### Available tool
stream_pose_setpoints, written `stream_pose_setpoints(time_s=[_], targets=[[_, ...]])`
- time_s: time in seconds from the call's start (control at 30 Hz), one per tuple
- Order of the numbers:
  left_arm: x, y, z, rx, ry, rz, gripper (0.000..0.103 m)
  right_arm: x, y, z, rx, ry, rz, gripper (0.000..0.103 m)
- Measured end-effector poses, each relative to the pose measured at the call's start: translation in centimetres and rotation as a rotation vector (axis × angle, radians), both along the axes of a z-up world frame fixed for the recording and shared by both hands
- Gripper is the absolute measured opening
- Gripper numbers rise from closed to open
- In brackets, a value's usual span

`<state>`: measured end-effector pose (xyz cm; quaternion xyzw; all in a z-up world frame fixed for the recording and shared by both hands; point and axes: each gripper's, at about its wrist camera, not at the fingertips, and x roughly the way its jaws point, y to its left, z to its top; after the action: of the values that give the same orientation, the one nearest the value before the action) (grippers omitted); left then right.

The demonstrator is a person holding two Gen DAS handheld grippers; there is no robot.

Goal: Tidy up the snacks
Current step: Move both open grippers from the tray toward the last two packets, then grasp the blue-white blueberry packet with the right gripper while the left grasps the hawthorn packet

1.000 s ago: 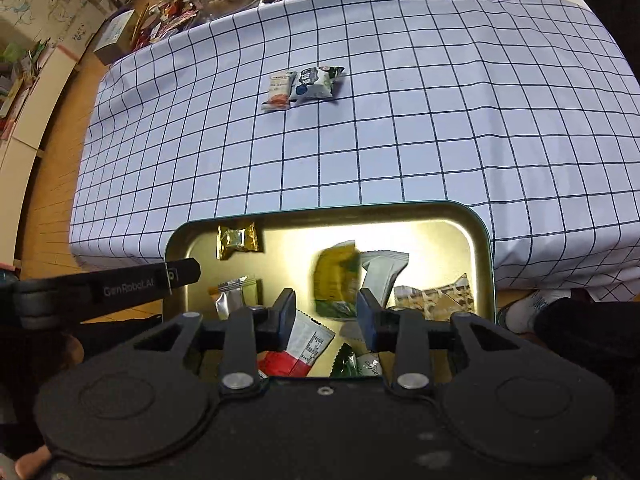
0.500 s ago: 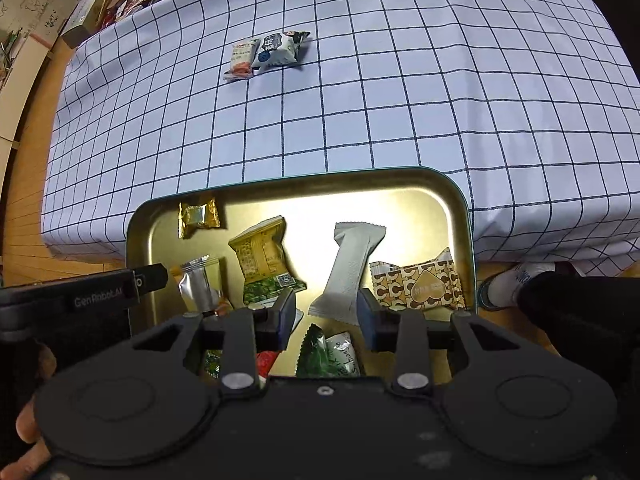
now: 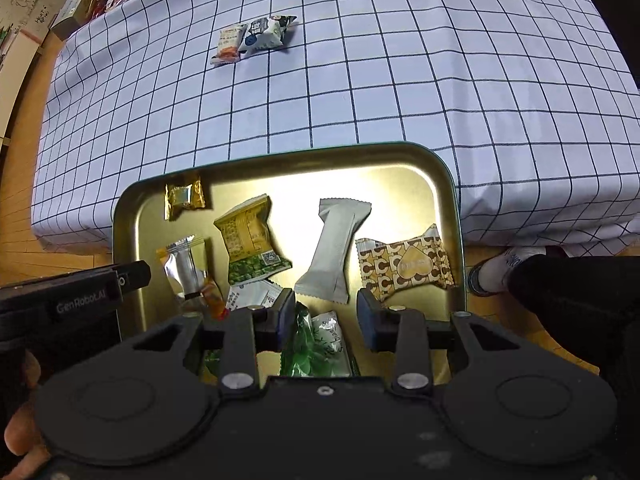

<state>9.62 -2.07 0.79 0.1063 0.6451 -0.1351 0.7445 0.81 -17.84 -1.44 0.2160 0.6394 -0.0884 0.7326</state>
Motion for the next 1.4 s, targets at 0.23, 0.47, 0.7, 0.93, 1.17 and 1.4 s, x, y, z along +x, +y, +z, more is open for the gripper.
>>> stream_pose_setpoints(time_s=[0.23,0.47,0.7,0.93,1.17,1.4], targets=[[-0.5,0.1,-0.1,0.029,0.036,-0.023,0.032,-0.3,0.2,-0.2,-0.029,0.049,0.045,0.044],[0.0,-0.2,0.2,0.051,0.062,-0.05,0.032,0.0,-0.5,-0.4,-0.042,0.118,0.1,0.047],[2.2,-1.0,1.0,0.043,0.069,-0.056,0.032,2.1,-2.0,-0.2,0.003,0.161,0.093,0.049],[5.8,-2.2,1.9,0.046,0.025,-0.043,0.032,5.9,-3.5,0.8,-0.011,0.134,0.082,0.05],[10.2,-3.6,1.1,0.042,-0.012,-0.016,0.032,10.8,-5.4,0.6,-0.012,0.105,0.044,0.05],[14.8,-4.8,-1.0,0.01,-0.012,0.045,0.032,16.3,-7.4,-0.3,-0.012,0.068,-0.022,0.05]])
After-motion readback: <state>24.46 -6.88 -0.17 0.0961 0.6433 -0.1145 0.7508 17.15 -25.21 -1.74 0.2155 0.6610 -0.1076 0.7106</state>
